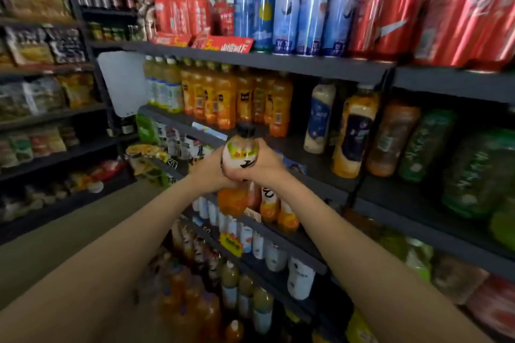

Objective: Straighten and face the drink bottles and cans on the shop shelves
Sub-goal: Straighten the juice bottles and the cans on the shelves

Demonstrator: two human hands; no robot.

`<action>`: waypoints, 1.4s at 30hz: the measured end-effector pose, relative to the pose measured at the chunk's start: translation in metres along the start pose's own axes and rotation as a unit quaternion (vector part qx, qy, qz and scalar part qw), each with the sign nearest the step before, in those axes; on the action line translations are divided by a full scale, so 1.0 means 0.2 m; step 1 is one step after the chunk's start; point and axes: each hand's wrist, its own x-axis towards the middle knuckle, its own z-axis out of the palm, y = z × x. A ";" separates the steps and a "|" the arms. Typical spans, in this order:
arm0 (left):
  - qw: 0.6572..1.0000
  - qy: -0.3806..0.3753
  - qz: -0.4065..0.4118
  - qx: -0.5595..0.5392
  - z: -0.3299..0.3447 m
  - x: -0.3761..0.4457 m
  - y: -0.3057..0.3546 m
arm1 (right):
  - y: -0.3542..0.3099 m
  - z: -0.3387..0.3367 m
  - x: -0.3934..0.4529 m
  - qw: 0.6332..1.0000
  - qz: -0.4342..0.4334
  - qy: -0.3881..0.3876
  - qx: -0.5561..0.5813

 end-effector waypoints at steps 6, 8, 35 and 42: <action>0.993 -0.117 0.001 0.029 0.02 0.27 -0.49 | 0.24 0.35 0.21 0.988 0.123 0.059 -0.072; 0.987 -0.153 0.019 0.039 0.05 0.33 -0.59 | 0.26 0.42 0.22 0.982 0.161 0.084 -0.051; 0.961 -0.276 0.026 -0.001 0.84 0.52 -0.49 | 0.87 0.09 -0.06 0.852 0.358 0.364 -0.114; 0.969 -0.244 0.035 -0.031 0.89 0.52 -0.49 | 0.98 0.08 0.01 0.856 0.370 0.358 -0.036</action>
